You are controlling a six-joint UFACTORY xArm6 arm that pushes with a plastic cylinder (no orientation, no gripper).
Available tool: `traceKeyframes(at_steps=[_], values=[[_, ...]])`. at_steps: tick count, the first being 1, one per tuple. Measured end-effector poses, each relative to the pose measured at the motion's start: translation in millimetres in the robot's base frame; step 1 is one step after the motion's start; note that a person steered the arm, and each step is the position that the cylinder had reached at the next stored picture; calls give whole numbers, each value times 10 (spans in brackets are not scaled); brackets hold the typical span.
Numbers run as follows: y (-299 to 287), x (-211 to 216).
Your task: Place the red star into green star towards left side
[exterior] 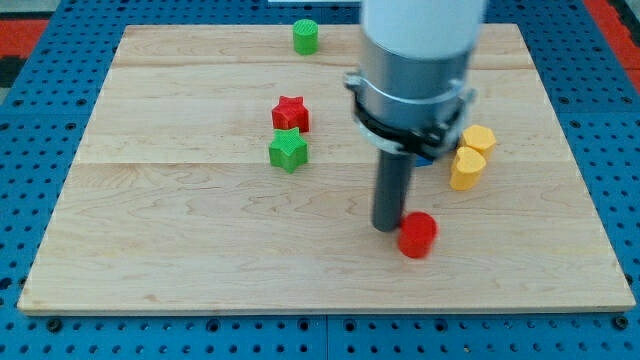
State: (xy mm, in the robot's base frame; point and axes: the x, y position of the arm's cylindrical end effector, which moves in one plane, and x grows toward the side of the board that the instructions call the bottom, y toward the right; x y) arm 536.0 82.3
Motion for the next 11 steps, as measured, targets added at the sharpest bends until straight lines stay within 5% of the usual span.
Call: traceKeyframes(at_steps=[1,3,4,6,7,9,11], values=[[705,46],[-311,-106],[-969,-514],[-709,-1412],[-1221,-1984],[-1585,-1364],[-1100,-1319]])
